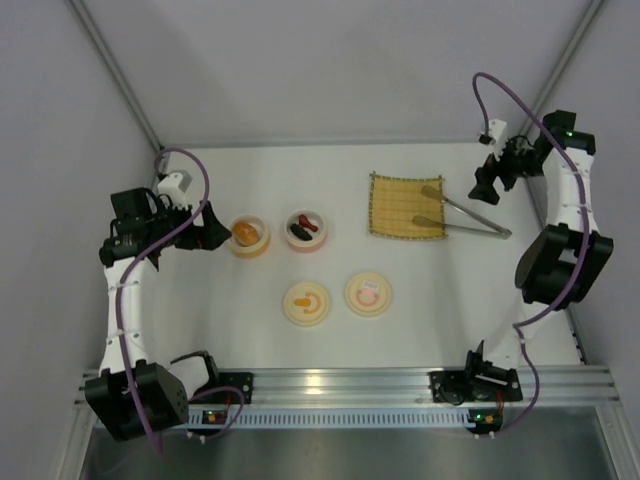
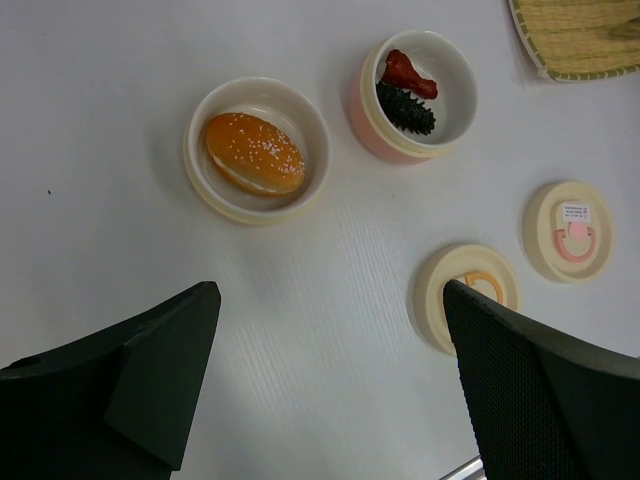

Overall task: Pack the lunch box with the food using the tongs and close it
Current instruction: Place the clamp on the plate, then adjust the box lid at the center of the board.

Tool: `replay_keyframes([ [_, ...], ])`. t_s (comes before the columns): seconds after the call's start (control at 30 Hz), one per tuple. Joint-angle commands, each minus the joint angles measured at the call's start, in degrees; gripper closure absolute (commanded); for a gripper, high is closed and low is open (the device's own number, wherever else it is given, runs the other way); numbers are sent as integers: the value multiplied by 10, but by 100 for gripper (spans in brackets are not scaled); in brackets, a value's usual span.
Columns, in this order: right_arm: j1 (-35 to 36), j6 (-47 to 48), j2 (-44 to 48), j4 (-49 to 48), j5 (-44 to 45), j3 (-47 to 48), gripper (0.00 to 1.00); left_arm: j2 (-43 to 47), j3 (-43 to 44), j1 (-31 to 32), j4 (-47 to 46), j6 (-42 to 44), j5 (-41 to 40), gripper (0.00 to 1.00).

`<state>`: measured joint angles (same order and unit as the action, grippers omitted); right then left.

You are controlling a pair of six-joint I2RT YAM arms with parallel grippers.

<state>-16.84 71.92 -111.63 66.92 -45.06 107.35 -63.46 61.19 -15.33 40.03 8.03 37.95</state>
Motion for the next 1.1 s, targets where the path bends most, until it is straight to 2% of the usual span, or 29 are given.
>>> replay_keyframes([
  [0.0, 22, -70, 94, 17, -62, 4, 1, 12, 20, -4, 13, 0, -1, 2],
  [0.1, 47, -189, 135, 1, -16, -4, 1, 17, 24, -4, 24, 8, 0, 2],
  [0.2, 62, -218, 166, 48, -16, -22, 1, 19, 31, -4, 35, 20, -7, 2],
  [0.3, 73, -259, 236, 16, -27, -104, 1, 14, 32, -4, 72, 52, 11, 2],
  [0.33, 89, -273, 257, -1, -1, -126, 0, 15, 28, -4, 85, 61, 13, 2],
  [0.43, 133, -316, 342, -40, 53, -208, 1, 25, 10, -2, 125, 134, 40, 2],
  [0.47, 142, -327, 354, -57, 63, -248, 0, 34, 6, 2, 139, 189, 50, 2],
  [0.53, 154, -346, 375, -71, 75, -285, 1, 40, 1, 20, 166, 235, 58, 2],
  [0.57, 156, -372, 395, -92, 80, -322, 1, 47, 0, 37, 178, 250, 49, 2],
  [0.63, 162, -403, 417, -121, 91, -367, 1, 53, -7, 126, 164, 238, -7, 3],
  [0.7, 164, -426, 430, -141, 108, -395, 1, 57, -15, 188, 154, 225, -49, 5],
  [0.73, 187, -447, 440, -149, 110, -415, 1, 60, -20, 218, 146, 212, -94, 6],
  [0.77, 193, -457, 445, -157, 114, -423, 1, 58, -34, 282, 140, 188, -117, 7],
  [0.8, 199, -467, 449, -168, 117, -430, 1, 55, -34, 308, 133, 181, -133, 11],
  [0.87, 219, -498, 454, -176, 110, -443, 0, 35, -27, 366, 124, 148, -176, 13],
  [0.93, 241, -526, 450, -190, 89, -450, 1, 3, -22, 391, 121, 136, -198, 22],
  [1.03, 273, -560, 439, -215, 38, -454, 1, -50, -14, 408, 129, 116, -189, 35],
  [1.07, 283, -587, 439, -235, 41, -464, 1, -61, -12, 415, 129, 103, -199, 36],
])
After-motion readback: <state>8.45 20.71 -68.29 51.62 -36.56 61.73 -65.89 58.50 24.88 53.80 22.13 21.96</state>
